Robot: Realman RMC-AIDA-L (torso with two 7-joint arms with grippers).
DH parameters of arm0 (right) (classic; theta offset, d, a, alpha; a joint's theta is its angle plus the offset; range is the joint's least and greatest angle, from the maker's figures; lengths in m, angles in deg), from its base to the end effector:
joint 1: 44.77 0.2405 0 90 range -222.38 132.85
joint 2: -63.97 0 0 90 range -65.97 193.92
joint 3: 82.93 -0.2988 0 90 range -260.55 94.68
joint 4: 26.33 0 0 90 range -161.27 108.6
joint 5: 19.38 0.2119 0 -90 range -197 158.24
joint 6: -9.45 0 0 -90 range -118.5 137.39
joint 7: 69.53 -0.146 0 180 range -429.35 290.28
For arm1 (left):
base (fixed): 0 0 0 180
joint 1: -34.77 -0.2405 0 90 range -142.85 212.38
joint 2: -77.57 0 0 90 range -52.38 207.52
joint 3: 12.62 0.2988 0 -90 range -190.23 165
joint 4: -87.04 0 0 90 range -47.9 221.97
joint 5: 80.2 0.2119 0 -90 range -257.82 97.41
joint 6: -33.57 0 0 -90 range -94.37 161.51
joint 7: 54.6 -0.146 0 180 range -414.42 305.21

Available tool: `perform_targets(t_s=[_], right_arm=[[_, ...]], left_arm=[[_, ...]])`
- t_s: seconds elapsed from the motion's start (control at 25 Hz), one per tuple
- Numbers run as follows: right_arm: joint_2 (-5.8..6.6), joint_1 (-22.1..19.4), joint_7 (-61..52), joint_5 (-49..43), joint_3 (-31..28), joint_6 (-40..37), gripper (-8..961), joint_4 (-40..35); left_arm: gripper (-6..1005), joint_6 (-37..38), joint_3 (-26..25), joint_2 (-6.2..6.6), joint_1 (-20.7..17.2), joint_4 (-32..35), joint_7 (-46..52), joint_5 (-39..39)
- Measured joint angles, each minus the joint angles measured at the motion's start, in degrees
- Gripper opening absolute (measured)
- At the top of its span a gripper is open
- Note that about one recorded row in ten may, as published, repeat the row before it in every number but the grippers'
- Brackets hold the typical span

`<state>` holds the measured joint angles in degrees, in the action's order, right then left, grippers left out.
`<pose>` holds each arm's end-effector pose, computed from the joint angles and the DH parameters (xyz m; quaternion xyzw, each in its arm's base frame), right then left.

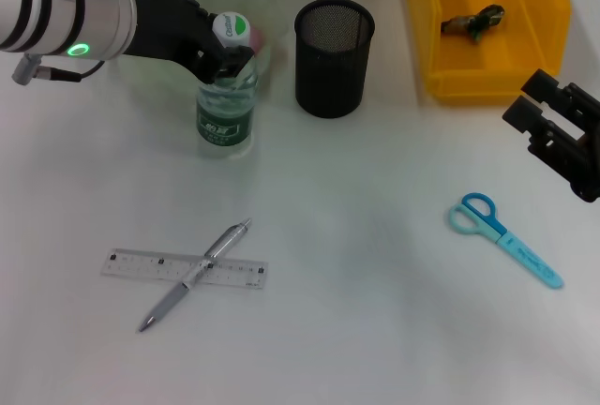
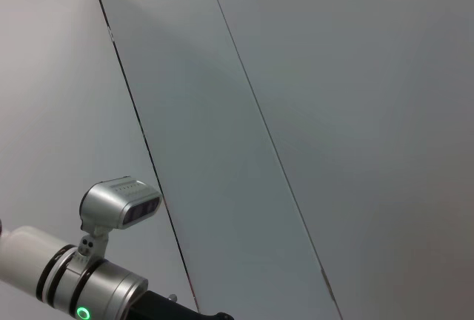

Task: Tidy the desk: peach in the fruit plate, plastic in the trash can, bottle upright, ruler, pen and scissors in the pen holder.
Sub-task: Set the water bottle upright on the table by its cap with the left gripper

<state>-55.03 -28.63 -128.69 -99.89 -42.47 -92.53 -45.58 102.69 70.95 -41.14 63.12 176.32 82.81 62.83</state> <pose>0.3305 0.2627 -0.0090 -0.7970 0.2244 0.5030 0.2480 -0.1670 0.3970 -0.0027 -0.9394 -0.1605 0.0372 0.3007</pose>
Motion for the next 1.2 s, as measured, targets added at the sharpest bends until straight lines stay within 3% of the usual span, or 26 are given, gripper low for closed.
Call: perform_targets(t_s=[1.12, 1.2], right_arm=[[0.00, -0.14, 0.00, 0.01, -0.07, -0.51, 594, 0.00], [0.00, -0.14, 0.00, 0.01, -0.10, -0.51, 594, -0.01]], left_arm=[[562, 0.71, -0.91, 0.06, 0.35, 0.51, 0.32, -1.19], [607, 0.61, -0.93, 0.06, 0.36, 0.53, 0.19, -1.25]])
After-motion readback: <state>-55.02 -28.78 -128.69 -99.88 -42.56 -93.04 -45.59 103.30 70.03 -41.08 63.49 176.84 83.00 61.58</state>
